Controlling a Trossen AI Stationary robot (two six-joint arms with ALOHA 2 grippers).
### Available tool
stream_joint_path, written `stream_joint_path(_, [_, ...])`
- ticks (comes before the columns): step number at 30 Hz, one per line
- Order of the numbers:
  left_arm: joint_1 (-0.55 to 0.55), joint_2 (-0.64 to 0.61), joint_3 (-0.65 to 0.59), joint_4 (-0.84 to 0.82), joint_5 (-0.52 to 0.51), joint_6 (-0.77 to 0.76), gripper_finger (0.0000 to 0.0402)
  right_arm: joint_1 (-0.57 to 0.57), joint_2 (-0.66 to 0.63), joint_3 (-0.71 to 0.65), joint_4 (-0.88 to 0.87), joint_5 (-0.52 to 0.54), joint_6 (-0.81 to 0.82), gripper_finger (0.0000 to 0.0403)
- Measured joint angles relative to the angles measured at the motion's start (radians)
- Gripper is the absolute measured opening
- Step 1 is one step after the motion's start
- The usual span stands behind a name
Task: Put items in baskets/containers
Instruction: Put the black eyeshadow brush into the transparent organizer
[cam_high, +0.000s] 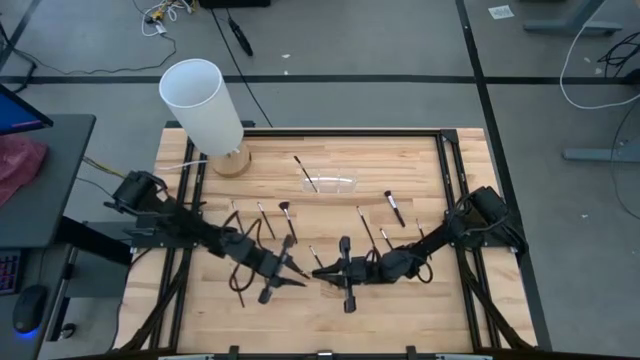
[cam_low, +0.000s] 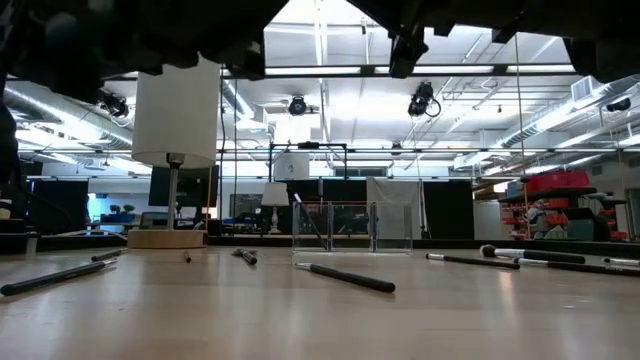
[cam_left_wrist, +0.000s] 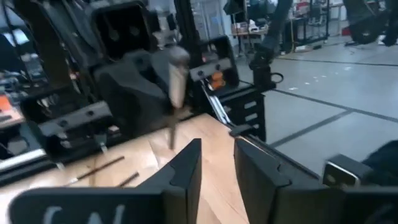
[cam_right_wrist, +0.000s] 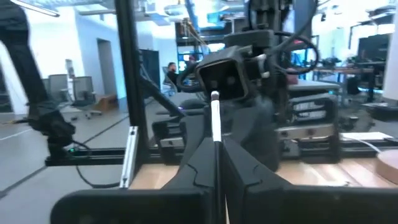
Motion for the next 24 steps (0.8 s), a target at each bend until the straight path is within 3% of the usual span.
stream_joint_path(6, [0.038,-0.01,0.004,0.012,-0.005,-0.008,0.0176,0.027,0.0,0.001,0.009,0.001,-0.043,0.0009])
stream_joint_path(11, [0.035,-0.01,0.004,0.079,0.05,-0.016,0.022,0.028,0.0,0.002,0.016,0.002,-0.053,0.0009])
stream_joint_path(15, [0.012,-0.01,0.004,0.141,0.051,0.033,0.0216,0.021,0.0,0.002,0.016,0.004,-0.056,0.0009])
stream_joint_path(24, [0.005,0.009,0.039,0.144,-0.031,0.054,0.0156,0.018,-0.002,0.002,0.024,0.004,-0.057,0.0009])
